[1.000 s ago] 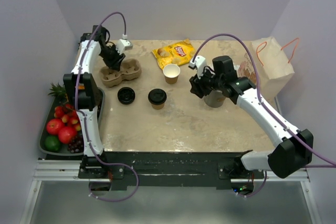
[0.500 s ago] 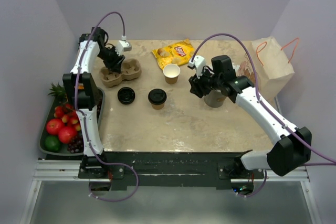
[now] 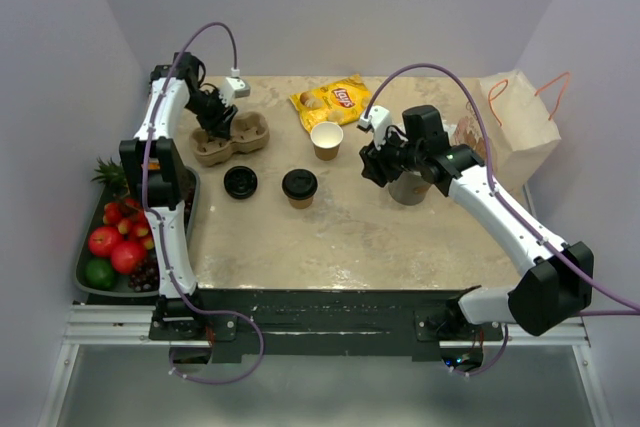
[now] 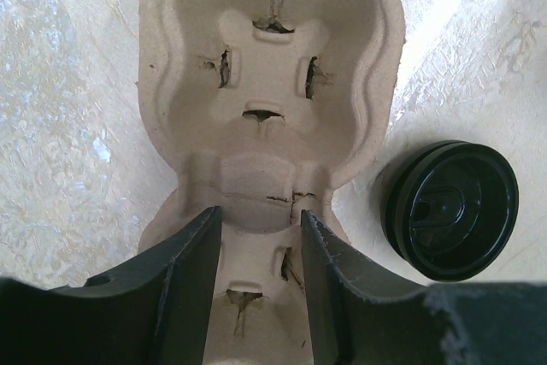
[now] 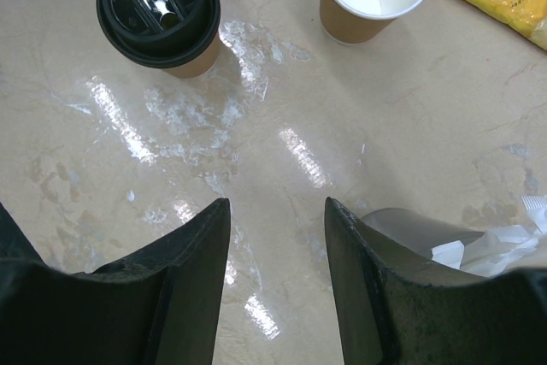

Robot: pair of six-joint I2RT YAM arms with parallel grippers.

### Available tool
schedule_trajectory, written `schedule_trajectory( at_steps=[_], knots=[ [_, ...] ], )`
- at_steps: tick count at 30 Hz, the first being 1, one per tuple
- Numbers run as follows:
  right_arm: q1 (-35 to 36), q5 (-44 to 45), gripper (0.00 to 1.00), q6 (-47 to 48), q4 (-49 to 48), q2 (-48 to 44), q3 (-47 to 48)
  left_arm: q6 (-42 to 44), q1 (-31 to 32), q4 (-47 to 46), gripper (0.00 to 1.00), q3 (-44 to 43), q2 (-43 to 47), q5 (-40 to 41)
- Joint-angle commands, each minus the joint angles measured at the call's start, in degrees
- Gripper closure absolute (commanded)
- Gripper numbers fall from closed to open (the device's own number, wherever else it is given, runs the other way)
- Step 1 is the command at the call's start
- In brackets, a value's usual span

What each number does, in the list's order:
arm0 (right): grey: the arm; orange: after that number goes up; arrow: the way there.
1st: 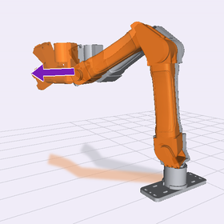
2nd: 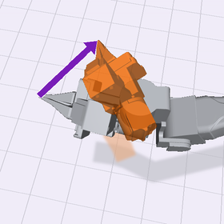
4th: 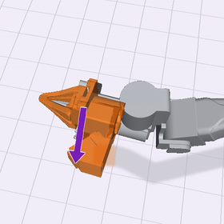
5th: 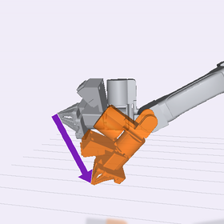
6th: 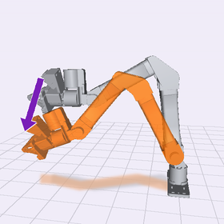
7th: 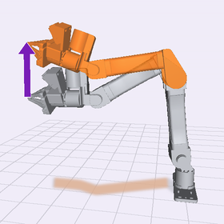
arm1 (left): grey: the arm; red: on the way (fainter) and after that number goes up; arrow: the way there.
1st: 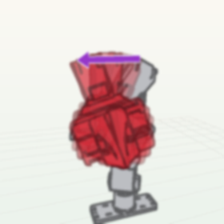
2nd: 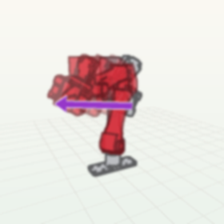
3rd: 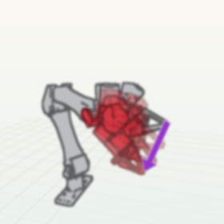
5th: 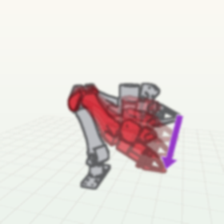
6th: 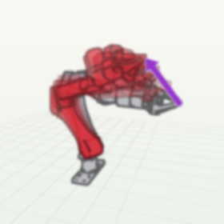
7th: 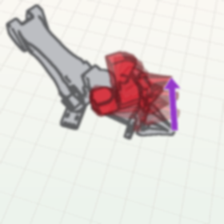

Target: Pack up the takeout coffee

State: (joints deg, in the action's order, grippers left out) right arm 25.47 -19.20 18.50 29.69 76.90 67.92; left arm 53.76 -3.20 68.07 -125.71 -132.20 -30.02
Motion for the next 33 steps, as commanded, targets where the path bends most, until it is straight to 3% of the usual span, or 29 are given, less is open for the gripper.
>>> schedule_trajectory(
  at_steps=[1,11,21,29,31,33],
  knots=[
    [-0.16,-0.66,0.49,0.48,-0.6,-0.88,1.43,-0.4,0.13,-2.06,0.52,1.25,-0.34,-3.47],
    [-0.07,-0.57,0.48,0.57,-0.78,-0.79,1.16,-2.69,0.21,-2.86,0.56,1.26,-0.95,-4.17],
    [-0.16,-0.66,0.48,0.48,-0.87,-0.79,0.9,-1.64,0.13,-2.07,0.81,0.65,0.01,-3.65],
    [-0.07,-0.22,0.48,0.66,-0.86,-0.97,0.9,-12.79,-2.42,-10.92,0.89,3.88,9.85,-1.88],
    [-0.16,-0.31,0.48,0.66,-0.86,-0.97,0.81,-13.85,-3.91,-11.12,0.92,6.79,11.26,-4.08],
    [-0.16,-0.66,0.48,0.66,-0.86,-0.79,0.9,-12.55,-4.0,-6.4,0.95,4.44,9.69,-3.99]
  ],
)
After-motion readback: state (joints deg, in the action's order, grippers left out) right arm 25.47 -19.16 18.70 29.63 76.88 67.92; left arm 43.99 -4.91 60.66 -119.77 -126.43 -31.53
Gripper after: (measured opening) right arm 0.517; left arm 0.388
